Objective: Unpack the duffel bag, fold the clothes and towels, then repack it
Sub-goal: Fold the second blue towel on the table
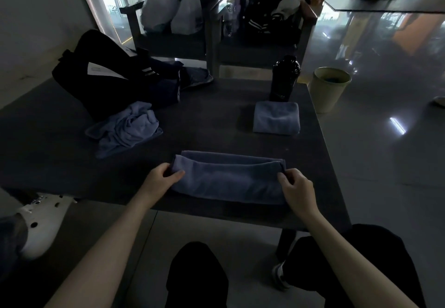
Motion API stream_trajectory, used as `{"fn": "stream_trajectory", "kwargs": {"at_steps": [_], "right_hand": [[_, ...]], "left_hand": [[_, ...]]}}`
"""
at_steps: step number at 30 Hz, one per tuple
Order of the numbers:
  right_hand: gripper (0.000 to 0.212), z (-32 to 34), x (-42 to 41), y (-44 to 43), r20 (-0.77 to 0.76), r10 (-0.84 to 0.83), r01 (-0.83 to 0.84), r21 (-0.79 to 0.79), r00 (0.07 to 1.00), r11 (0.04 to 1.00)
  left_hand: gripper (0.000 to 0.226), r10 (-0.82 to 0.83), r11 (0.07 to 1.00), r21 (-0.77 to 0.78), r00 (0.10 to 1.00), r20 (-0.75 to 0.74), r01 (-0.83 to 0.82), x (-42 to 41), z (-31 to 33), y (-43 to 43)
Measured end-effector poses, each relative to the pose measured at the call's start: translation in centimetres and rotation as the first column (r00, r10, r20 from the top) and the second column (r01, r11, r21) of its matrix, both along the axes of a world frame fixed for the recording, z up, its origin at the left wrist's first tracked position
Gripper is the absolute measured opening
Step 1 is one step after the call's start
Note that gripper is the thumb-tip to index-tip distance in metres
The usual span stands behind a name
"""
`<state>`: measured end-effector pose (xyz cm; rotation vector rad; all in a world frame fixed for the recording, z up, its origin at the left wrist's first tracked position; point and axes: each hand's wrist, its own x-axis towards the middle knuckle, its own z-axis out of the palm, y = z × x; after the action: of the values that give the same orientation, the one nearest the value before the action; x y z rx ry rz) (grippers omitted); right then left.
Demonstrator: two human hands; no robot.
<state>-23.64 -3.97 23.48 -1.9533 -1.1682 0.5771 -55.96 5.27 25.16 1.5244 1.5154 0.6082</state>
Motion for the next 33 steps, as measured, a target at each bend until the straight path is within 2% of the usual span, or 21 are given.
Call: {"fn": "stream_trajectory", "kwargs": {"at_steps": [3, 6, 9, 15, 21, 23, 25, 26, 27, 29, 31, 33], "right_hand": [[0.009, 0.0, -0.5, -0.3, 0.042, 0.008, -0.008, 0.015, 0.999, 1.0], [0.01, 0.6, -0.7, 0.1, 0.006, -0.044, 0.043, 0.063, 0.999, 0.997], [0.009, 1.2, -0.8, 0.8, 0.014, -0.083, 0.082, 0.068, 0.996, 0.994], [0.012, 1.1, -0.5, 1.9, 0.043, -0.095, 0.096, -0.023, 0.995, 0.995], [0.014, 1.3, -0.3, 2.4, 0.09, -0.096, 0.105, -0.103, 0.991, 0.989], [0.02, 1.9, -0.7, 2.5, 0.17, -0.124, 0.148, -0.137, 0.978, 0.98], [0.036, 2.0, -1.5, 2.2, 0.418, -0.122, 0.197, -0.142, 0.9, 0.97], [0.046, 1.8, -2.1, 2.1, 0.53, -0.098, 0.189, -0.121, 0.842, 0.974], [0.052, 1.6, -2.9, 1.9, 0.595, -0.058, 0.14, -0.093, 0.801, 0.986], [0.054, 1.1, -4.5, 1.9, 0.608, 0.089, -0.027, -0.111, 0.789, 0.993], [0.055, 0.2, -5.3, 2.0, 0.536, 0.25, -0.138, -0.242, 0.806, 0.961], [0.057, -0.5, -5.0, 2.1, 0.501, 0.327, -0.159, -0.348, 0.801, 0.924]], "left_hand": [[0.007, 0.034, 0.992, 0.123, 0.998, -0.052, -0.027, 0.2, -0.3, 0.0], [0.012, 0.11, 0.967, 0.238, 0.992, -0.065, -0.092, 1.3, 0.2, 0.6], [0.012, 0.155, 0.94, 0.328, 0.976, -0.155, -0.097, 2.6, 0.9, 1.6], [0.021, 0.207, 0.954, 0.285, 0.886, -0.415, -0.089, 4.2, 0.6, 3.1], [0.024, 0.217, 0.969, 0.22, 0.803, -0.555, -0.11, 5.2, 0.6, 3.5], [0.03, 0.265, 0.952, 0.288, 0.761, -0.592, -0.107, 5.5, 0.9, 2.9], [0.039, 0.288, 0.888, 0.46, 0.755, -0.589, 0.019, 6.1, 0.5, 1.9], [0.042, 0.229, 0.852, 0.506, 0.775, -0.589, 0.132, 6.6, 0.2, 1.4], [0.045, 0.117, 0.834, 0.49, 0.785, -0.608, 0.255, 7.2, 0.0, 1.0], [0.049, -0.12, 0.837, 0.327, 0.731, -0.672, 0.438, 8.3, -0.7, 0.5], [0.051, -0.25, 0.863, 0.151, 0.668, -0.701, 0.482, 8.8, -1.5, 0.7], [0.052, -0.291, 0.88, 0.067, 0.646, -0.705, 0.47, 8.7, -1.8, 1.2]]}}
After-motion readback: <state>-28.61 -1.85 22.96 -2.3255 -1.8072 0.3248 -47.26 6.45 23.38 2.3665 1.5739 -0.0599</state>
